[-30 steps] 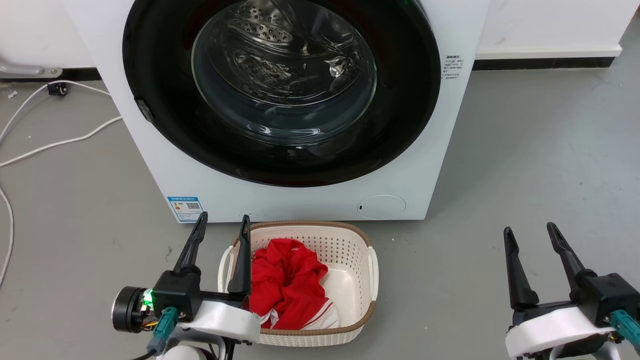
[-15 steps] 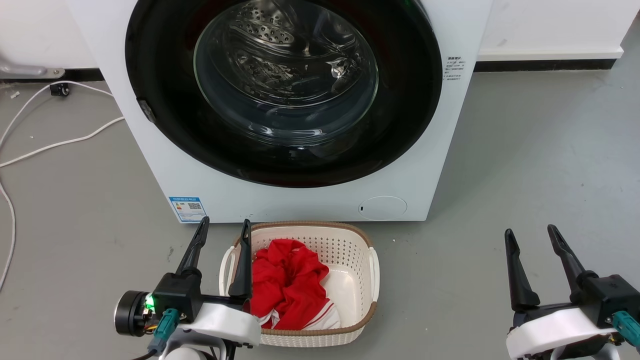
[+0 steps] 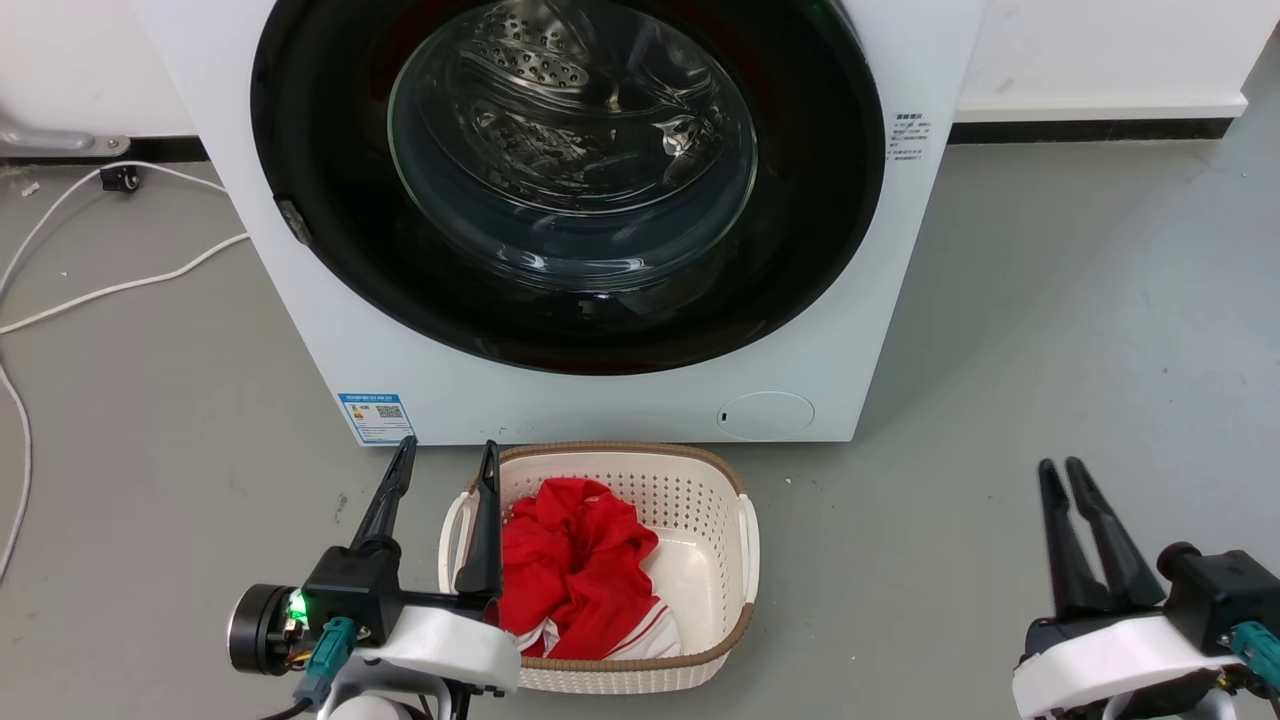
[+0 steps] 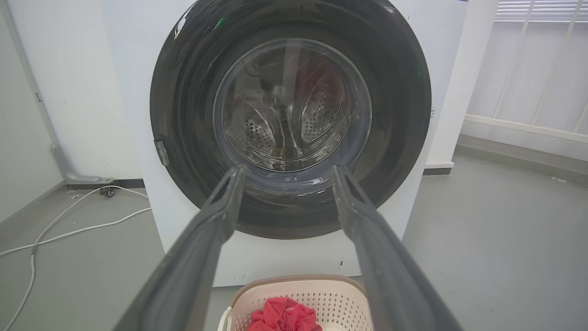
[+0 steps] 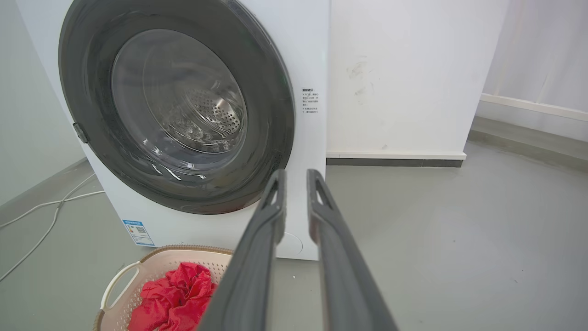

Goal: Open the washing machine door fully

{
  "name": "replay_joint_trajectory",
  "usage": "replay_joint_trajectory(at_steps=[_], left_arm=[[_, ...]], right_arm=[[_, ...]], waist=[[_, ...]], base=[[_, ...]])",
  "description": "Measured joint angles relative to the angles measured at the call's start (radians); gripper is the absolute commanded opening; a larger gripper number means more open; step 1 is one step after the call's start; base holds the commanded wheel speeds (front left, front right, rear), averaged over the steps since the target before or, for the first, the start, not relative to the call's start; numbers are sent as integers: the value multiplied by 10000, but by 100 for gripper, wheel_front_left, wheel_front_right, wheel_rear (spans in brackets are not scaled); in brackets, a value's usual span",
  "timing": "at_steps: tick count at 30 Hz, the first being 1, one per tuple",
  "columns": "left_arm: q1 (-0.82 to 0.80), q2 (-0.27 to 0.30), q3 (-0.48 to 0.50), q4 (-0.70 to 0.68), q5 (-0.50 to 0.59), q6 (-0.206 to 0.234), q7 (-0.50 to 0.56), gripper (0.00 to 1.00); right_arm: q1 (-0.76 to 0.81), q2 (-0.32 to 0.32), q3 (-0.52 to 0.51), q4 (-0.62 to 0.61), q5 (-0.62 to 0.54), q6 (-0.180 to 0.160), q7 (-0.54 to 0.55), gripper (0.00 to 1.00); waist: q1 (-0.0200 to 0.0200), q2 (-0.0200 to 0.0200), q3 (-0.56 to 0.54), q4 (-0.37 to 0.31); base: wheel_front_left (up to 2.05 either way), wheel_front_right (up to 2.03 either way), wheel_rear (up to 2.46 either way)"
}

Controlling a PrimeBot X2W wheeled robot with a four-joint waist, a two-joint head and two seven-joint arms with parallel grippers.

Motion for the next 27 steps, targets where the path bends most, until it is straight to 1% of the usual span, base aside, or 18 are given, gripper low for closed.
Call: replay_joint_trajectory(at_steps=[2,5,7,8,10,12,13,14,15,16,21,23,27], left_arm=[[0,0,0,2,-4,0,0,100],[0,0,8,2,-54,2,0,100],[1,0,-2,4,-73,2,0,100],[1,2,0,8,-77,4,0,100],[1,0,-19,6,-92,13,0,100],[3,0,-29,4,-115,33,0,100],[3,0,-36,6,-138,33,0,100],[4,0,-40,8,-151,38,0,100],[4,0,-42,4,-169,40,0,100],[4,2,-50,4,-190,40,0,100],[-12,0,-81,-54,-297,31,0,100],[-55,0,-98,-84,-309,29,0,100],[-201,2,-121,-196,-330,46,0,100]], right_arm=[[1,0,-25,25,161,0,-2,0],[1,2,-81,104,702,0,-44,0],[5,8,-127,305,1693,0,0,0],[5,15,-211,353,1856,0,-23,0],[-15,10,-337,506,2999,0,-46,0],[-42,12,-408,685,3781,0,-54,0],[-82,10,-393,790,4721,0,-2,0],[-107,12,-393,884,5354,0,4,0],[-128,17,-403,934,5701,0,-4,0],[-194,13,-412,1007,6376,0,4,0],[-552,13,-339,1267,10391,0,151,0],[-725,15,-341,1298,11831,-2,182,0],[-1115,15,-633,1361,13789,-2,376,0]], waist=[[0,0,6,0],[0,0,12,-2],[0,0,18,5],[0,0,18,9],[0,0,20,10],[0,0,28,8],[0,0,32,4],[0,0,38,0],[0,0,52,-2],[0,0,72,-5],[0,0,221,-16],[0,0,314,-10],[0,0,549,3]], base=[[0,0,0],[0,0,0],[0,0,0],[0,0,0],[0,0,0],[0,0,0],[0,0,0],[0,0,0],[0,0,0],[0,0,0],[0,0,0],[0,0,0],[0,0,0]])
